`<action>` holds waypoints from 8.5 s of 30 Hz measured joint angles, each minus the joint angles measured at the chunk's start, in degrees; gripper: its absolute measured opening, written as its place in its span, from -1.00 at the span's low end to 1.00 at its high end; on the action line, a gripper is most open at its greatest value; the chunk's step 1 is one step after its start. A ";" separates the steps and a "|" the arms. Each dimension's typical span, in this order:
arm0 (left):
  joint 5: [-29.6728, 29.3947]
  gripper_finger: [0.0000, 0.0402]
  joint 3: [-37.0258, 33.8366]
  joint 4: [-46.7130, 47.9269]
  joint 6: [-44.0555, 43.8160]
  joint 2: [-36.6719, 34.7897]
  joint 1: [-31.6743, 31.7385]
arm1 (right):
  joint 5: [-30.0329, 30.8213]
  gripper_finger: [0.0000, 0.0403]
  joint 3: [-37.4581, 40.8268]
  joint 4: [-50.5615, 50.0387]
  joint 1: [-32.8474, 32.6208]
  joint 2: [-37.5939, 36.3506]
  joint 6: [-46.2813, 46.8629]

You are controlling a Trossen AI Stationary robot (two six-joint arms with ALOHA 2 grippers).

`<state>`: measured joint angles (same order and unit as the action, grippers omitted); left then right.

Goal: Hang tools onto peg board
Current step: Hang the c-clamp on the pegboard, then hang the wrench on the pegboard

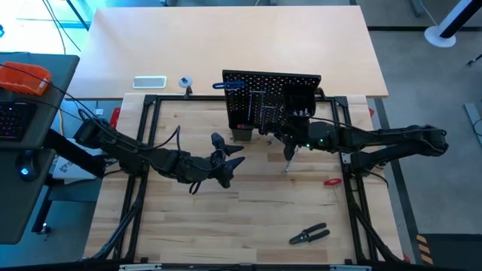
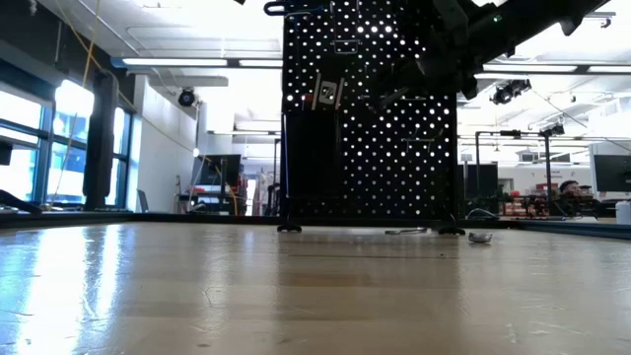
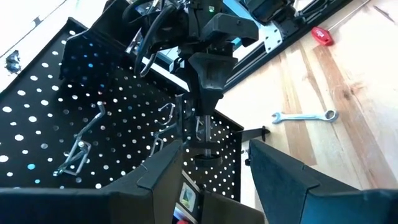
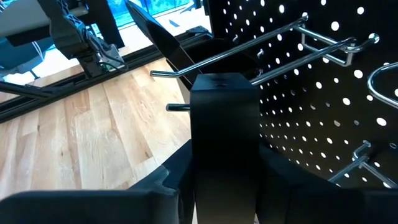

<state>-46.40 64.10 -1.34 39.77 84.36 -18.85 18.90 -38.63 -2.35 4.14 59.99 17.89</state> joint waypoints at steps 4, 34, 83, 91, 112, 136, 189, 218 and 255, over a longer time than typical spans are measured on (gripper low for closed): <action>0.95 -0.12 -0.02 0.28 -0.58 0.00 0.00 | 0.22 -0.42 0.00 -0.05 0.00 0.00 0.06; 1.07 -0.12 -0.02 2.15 -1.39 0.00 -0.01 | 4.01 -0.04 -0.09 -0.82 -6.04 0.00 -0.98; 3.06 -0.12 -0.02 3.23 -2.67 0.00 -0.07 | 16.02 -0.34 0.00 0.04 -6.67 -0.31 2.71; 3.84 -0.12 -0.02 3.23 -2.69 0.00 -0.04 | 15.55 -0.29 0.00 0.33 -6.38 -0.31 2.41; 3.84 -0.12 -0.02 3.70 -2.69 -0.01 -0.04 | 15.32 0.00 0.00 -6.43 -8.50 -0.36 4.79; 4.32 -0.12 -0.02 5.10 -4.17 -0.02 -0.04 | 20.17 0.00 0.00 -18.47 -16.74 -2.82 13.18; 23.90 -0.12 -25.05 -25.60 -29.16 7.20 1.97 | 20.19 -0.06 -0.06 -18.48 -29.64 37.31 26.62; 23.88 -0.12 -25.05 -25.82 -28.25 7.41 2.28 | 12.99 -1.00 -6.61 -9.65 -34.72 37.73 20.85; 36.38 -0.12 -23.80 -45.88 -28.73 26.82 8.48 | 9.46 -0.42 -16.79 -23.47 -36.47 37.77 10.16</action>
<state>-10.02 40.30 -47.22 11.05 111.18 -10.37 28.36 -55.42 -25.82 -32.33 97.76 28.05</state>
